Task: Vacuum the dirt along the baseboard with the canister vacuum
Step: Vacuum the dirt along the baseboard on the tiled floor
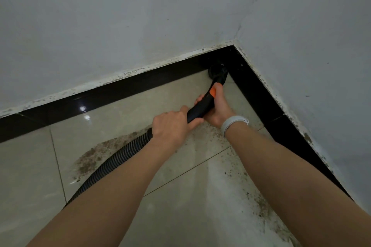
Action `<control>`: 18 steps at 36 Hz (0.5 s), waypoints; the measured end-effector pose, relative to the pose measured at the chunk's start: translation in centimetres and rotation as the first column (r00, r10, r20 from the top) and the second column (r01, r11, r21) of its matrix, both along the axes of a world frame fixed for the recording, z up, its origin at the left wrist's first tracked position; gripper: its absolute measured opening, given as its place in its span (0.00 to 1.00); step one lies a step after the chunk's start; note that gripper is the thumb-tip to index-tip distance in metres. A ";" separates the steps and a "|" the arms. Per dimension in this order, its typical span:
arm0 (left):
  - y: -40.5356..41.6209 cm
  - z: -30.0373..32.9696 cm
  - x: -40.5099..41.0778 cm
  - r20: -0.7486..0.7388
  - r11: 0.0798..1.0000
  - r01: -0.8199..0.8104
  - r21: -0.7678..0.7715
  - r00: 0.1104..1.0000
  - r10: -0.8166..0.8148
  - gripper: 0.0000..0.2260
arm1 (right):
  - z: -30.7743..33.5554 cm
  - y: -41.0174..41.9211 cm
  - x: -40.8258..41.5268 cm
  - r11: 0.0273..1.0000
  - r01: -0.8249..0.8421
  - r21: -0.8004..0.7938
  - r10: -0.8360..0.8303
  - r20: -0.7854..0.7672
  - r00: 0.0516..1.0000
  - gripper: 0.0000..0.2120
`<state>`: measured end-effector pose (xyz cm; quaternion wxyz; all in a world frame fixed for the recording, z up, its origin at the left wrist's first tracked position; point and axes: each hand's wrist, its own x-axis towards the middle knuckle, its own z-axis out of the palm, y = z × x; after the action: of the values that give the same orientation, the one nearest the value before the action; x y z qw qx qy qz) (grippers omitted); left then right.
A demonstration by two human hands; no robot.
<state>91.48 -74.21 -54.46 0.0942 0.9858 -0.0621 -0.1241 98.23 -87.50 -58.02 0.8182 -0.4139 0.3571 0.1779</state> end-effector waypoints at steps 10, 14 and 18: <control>8.3 -1.6 -8.8 -0.264 0.973 -0.146 -0.176 0.960 0.096 0.22 | 0.1 8.0 -7.7 0.979 -0.187 0.085 0.195 -0.098 0.976 0.17; 12.2 -0.9 -12.1 -0.301 0.961 -0.205 -0.183 0.943 0.144 0.20 | 1.7 11.6 -10.9 0.964 -0.237 0.122 0.251 -0.116 0.961 0.15; 15.2 -0.4 -15.4 -0.385 0.917 -0.332 -0.222 0.894 0.230 0.21 | 2.2 14.8 -14.2 0.937 -0.339 0.082 0.347 -0.133 0.928 0.14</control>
<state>76.11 -59.05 -54.84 0.2604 0.9225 0.0834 -0.2725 84.00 -72.73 -55.82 0.7580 -0.4321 0.3325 0.3580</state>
